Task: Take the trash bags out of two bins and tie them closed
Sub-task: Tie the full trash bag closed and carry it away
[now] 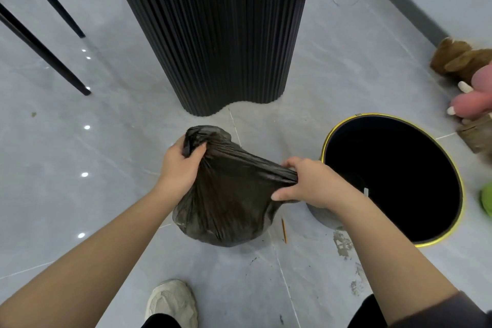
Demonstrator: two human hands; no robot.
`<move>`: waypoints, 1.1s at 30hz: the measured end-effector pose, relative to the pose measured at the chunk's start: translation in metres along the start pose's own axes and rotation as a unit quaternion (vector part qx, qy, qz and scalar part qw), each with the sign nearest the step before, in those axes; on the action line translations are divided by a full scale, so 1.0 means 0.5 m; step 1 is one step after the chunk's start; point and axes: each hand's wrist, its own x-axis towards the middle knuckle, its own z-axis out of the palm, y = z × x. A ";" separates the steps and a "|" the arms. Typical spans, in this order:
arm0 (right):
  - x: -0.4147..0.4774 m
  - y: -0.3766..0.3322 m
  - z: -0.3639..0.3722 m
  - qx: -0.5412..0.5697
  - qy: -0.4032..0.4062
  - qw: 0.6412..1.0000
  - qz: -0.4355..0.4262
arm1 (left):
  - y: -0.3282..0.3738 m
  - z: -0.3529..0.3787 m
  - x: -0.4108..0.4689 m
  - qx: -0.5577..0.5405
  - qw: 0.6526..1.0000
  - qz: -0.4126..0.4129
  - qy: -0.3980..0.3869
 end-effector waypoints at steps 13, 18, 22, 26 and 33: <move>-0.014 -0.037 -0.006 0.388 0.086 0.918 0.013 | 0.012 -0.016 -0.022 0.268 0.915 0.088 -0.290; -0.021 -0.029 -0.004 0.246 0.103 0.964 0.023 | 0.017 -0.008 -0.020 0.258 0.921 0.119 -0.267; -0.023 -0.027 -0.011 0.091 0.070 0.992 -0.058 | 0.025 -0.016 -0.014 0.336 0.901 0.154 -0.227; -0.023 -0.016 -0.016 -0.006 0.059 0.995 -0.078 | 0.030 -0.038 -0.007 0.469 0.839 0.182 -0.209; -0.012 0.002 -0.015 0.158 0.134 0.972 -0.112 | 0.039 -0.042 0.000 0.395 0.870 0.163 -0.246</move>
